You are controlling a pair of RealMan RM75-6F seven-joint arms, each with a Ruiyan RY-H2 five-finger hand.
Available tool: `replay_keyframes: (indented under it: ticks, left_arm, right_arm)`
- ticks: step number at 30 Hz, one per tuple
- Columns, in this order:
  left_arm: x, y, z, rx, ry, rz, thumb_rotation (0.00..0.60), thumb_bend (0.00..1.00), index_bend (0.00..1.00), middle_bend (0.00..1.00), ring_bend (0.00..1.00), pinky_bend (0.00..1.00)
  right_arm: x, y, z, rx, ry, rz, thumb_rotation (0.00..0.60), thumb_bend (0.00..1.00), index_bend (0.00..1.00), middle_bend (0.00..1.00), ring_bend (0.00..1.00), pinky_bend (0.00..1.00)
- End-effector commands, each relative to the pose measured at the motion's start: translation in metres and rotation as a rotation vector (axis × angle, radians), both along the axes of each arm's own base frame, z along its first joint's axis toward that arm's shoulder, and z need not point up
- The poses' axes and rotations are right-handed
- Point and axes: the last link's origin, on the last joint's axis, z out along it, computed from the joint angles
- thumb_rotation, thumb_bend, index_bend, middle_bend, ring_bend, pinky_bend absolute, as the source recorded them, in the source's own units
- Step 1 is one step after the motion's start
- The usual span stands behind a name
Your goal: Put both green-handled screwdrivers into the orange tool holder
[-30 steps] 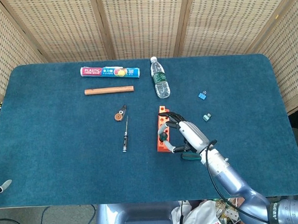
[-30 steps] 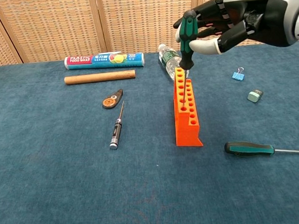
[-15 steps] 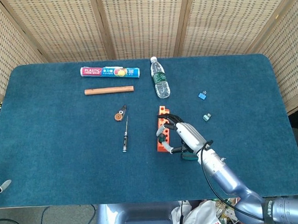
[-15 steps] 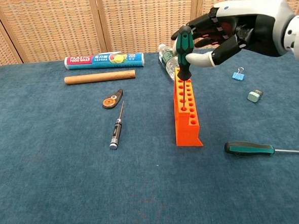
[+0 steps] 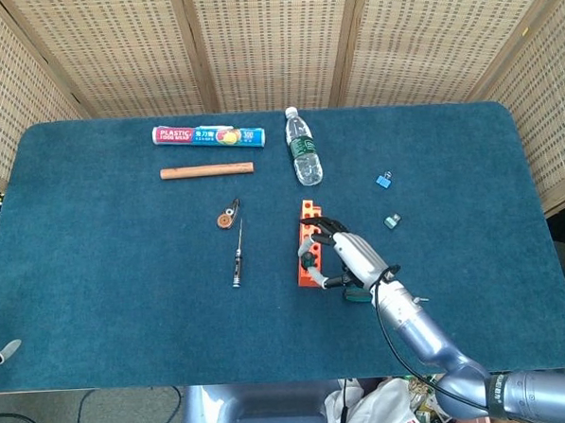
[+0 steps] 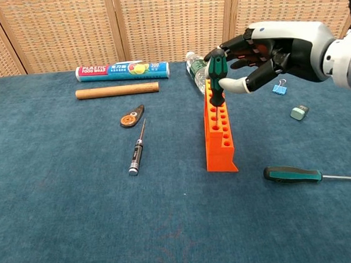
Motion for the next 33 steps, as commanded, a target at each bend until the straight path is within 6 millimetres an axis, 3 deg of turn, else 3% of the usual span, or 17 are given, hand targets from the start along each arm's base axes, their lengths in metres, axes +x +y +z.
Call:
replay_keyframes:
  ticks: [1, 26, 33]
  left_arm:
    - [0.0, 0.0, 0.0, -0.001, 0.0, -0.001, 0.6, 0.0, 0.0, 0.0, 0.0, 0.0]
    - [-0.001, 0.001, -0.001, -0.011, -0.002, 0.007, 0.6, 0.0, 0.0, 0.0, 0.0, 0.0]
    - [-0.001, 0.002, -0.002, -0.013, 0.0, 0.009, 0.6, 0.0, 0.0, 0.0, 0.0, 0.0]
  right_arm:
    - [-0.001, 0.0, -0.003, 0.007, 0.001, -0.002, 0.6, 0.53, 0.61, 0.1, 0.0, 0.0]
    - [-0.007, -0.002, -0.019, 0.051, 0.031, -0.011, 0.6, 0.53, 0.61, 0.1, 0.0, 0.0]
    - [-0.009, -0.002, -0.022, 0.064, 0.056, -0.004, 0.6, 0.51, 0.49, 0.08, 0.0, 0.0]
